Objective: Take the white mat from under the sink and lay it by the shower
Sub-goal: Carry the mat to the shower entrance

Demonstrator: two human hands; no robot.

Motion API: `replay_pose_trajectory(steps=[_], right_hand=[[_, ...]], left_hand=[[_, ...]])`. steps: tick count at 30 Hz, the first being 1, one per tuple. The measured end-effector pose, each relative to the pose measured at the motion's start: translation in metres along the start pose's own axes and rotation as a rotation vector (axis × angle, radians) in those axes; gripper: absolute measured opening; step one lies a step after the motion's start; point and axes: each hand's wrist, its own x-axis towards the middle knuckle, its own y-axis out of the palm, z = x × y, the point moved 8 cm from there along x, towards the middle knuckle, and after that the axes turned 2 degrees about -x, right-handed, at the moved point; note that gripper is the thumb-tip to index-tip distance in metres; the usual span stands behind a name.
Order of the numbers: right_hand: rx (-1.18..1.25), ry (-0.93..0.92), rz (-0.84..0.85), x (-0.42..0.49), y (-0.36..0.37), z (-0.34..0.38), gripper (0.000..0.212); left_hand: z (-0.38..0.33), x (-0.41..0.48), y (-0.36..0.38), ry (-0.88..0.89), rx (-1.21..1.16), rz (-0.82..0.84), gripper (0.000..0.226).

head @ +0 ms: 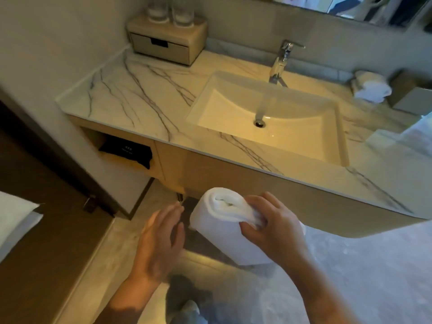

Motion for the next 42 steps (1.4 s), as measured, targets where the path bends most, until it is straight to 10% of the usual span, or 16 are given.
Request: replay_pose_trajectory(steps=[9, 23, 42], right_hand=[[0.086, -0.067, -0.03, 0.037, -0.039, 0.001, 0.042], [0.276, -0.698, 0.361, 0.091, -0.036, 0.022, 0.043], [0.312, -1.322, 0.774, -0.122, -0.029, 0.092, 0.04]], left_hand=[[-0.038, 0.013, -0.015, 0.026, 0.0, -0.154, 0.039], [-0.07, -0.068, -0.002, -0.507, 0.091, -0.59, 0.04], [-0.156, -0.372, 0.069, -1.119, 0.229, -1.075, 0.037]])
